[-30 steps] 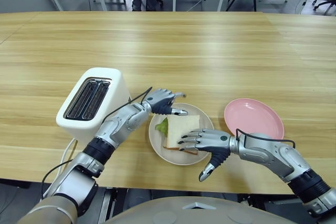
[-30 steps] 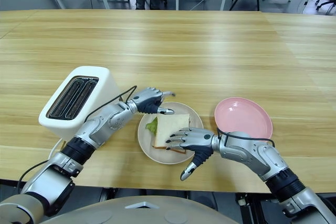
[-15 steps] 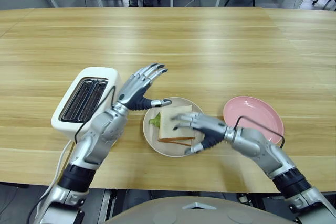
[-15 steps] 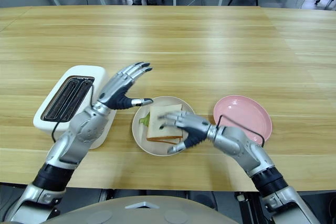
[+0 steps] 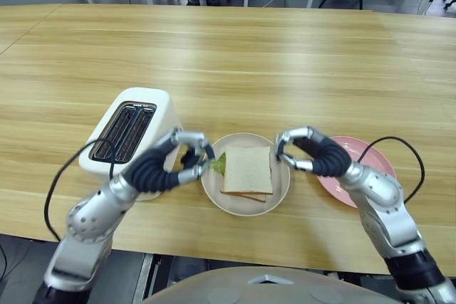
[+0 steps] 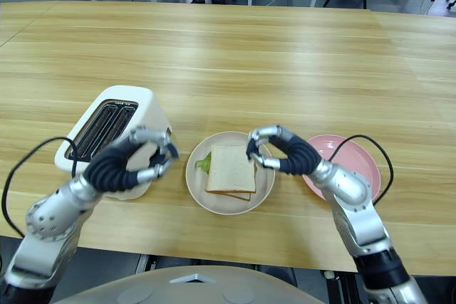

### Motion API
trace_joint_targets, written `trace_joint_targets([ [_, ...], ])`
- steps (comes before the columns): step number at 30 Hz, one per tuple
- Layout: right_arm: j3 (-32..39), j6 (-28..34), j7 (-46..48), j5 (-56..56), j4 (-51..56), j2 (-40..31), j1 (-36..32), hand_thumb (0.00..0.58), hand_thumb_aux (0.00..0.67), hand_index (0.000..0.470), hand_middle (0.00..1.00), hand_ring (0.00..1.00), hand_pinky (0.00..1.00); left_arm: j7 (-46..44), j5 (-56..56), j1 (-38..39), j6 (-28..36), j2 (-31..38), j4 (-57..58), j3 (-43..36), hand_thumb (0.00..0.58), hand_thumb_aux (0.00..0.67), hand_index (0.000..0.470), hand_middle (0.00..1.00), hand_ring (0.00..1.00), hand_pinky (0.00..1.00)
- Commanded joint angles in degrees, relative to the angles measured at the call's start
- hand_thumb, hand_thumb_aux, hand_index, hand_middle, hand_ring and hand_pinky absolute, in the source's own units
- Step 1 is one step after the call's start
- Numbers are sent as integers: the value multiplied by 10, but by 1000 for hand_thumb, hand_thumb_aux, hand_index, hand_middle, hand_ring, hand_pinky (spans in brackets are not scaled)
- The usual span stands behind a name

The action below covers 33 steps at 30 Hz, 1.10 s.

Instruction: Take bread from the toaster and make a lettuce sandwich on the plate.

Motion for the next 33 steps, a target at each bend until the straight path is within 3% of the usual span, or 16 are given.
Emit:
trace_joint_targets([
  [1, 27, -10, 118, -2, -30, -63, 74, 580, 670, 460, 1000, 1000, 1000, -101, -10, 71, -14, 59, 21, -24, 580, 670, 460, 1000, 1000, 1000],
  [6, 60, -63, 133, -158, 13, -92, 130, 580, 670, 460, 1000, 1000, 1000, -116, 177, 103, -6, 82, 96, -82, 580, 670, 460, 1000, 1000, 1000],
  [16, 102, -149, -41, -538, 104, -42, 93, 580, 670, 460, 1000, 1000, 1000, -50, 545, -8, 1, 47, 211, -197, 580, 670, 460, 1000, 1000, 1000],
  [25, 159, -137, -177, -731, 207, 1, -9, 580, 670, 460, 1000, 1000, 1000, 34, 683, -134, 23, -26, 317, -262, 580, 670, 460, 1000, 1000, 1000],
  [33, 192, -103, -326, -816, 375, 70, -197, 580, 670, 460, 1000, 1000, 1000, 139, 754, -279, 95, -95, 455, -267, 580, 670, 460, 1000, 1000, 1000],
])
